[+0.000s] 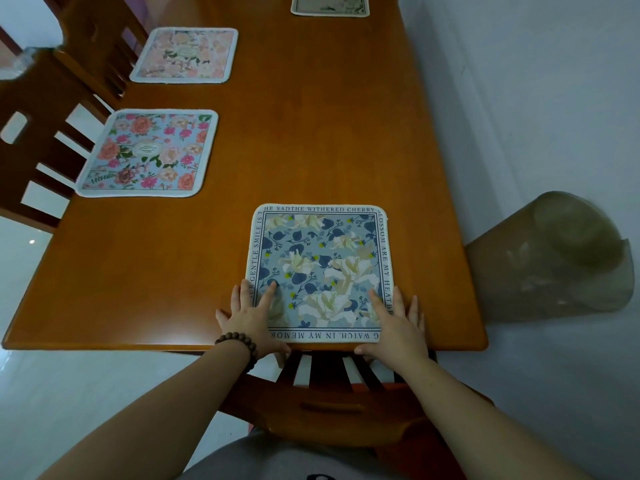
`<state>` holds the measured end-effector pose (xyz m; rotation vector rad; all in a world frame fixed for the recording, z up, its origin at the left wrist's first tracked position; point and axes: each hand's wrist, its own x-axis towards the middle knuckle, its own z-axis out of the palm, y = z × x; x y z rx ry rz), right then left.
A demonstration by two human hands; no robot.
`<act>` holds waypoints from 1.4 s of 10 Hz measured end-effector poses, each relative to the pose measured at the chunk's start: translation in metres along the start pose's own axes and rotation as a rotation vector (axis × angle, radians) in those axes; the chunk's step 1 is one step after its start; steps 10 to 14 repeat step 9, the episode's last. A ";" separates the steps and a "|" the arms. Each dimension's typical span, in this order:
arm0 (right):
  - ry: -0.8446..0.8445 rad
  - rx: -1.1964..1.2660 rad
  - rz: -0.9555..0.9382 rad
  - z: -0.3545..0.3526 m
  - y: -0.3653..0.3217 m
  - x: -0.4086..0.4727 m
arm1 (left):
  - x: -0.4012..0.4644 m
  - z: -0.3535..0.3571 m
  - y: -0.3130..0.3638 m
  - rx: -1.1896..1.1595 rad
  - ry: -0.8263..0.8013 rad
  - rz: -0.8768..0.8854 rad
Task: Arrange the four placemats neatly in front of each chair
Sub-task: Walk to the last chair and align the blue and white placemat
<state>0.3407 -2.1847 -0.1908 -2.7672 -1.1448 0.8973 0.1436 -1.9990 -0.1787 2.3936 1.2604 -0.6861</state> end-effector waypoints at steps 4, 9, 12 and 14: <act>0.019 -0.016 0.015 0.002 -0.007 -0.001 | 0.000 0.005 0.004 0.033 -0.043 -0.018; 0.055 0.050 -0.024 -0.019 -0.014 -0.003 | -0.004 -0.009 0.010 0.028 0.071 0.078; 0.055 0.050 -0.024 -0.019 -0.014 -0.003 | -0.004 -0.009 0.010 0.028 0.071 0.078; 0.055 0.050 -0.024 -0.019 -0.014 -0.003 | -0.004 -0.009 0.010 0.028 0.071 0.078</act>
